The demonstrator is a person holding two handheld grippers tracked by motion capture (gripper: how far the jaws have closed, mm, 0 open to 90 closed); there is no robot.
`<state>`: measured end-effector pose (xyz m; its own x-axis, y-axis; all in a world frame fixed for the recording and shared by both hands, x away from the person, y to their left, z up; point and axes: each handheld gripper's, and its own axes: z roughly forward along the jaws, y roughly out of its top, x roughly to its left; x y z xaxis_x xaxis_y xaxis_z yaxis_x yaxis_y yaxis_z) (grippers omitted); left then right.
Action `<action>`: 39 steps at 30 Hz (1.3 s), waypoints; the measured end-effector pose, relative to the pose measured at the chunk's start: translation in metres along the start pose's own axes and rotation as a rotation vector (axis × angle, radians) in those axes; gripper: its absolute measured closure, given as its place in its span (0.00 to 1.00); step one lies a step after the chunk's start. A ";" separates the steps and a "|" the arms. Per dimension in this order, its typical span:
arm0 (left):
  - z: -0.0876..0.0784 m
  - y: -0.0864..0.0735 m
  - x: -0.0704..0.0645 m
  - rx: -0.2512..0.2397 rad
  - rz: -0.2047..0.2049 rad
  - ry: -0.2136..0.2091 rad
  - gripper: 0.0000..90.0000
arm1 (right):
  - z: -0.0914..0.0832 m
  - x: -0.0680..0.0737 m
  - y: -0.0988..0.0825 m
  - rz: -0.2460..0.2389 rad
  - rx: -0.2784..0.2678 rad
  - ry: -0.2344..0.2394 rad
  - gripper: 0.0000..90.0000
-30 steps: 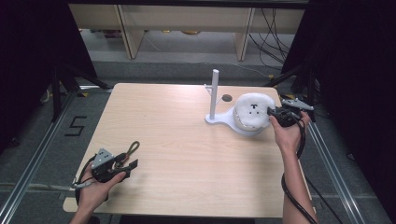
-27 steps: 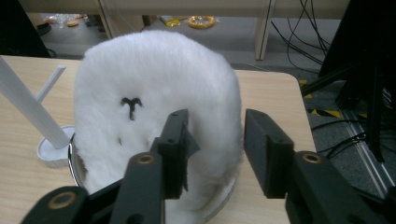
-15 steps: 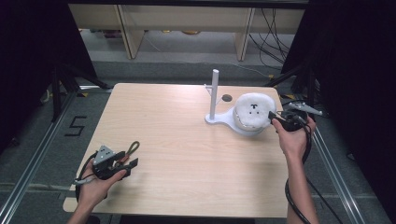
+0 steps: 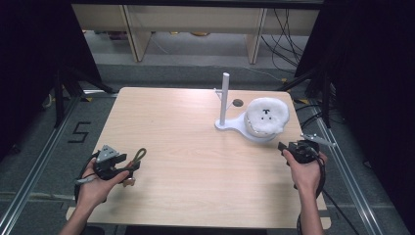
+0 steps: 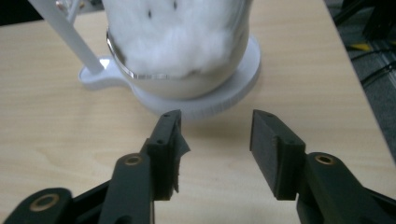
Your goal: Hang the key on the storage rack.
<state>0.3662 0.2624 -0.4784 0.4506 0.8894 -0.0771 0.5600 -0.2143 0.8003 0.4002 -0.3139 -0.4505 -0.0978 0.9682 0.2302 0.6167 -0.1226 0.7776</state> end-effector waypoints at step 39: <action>0.056 0.041 0.028 0.683 0.037 0.004 0.60 | -0.003 0.013 -0.027 -0.019 0.229 0.036 0.67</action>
<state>0.4409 0.2564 -0.4807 0.4757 0.8780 -0.0534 0.8581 -0.4499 0.2475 0.3801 -0.2988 -0.4666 -0.1364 0.9609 0.2408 0.7752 -0.0478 0.6299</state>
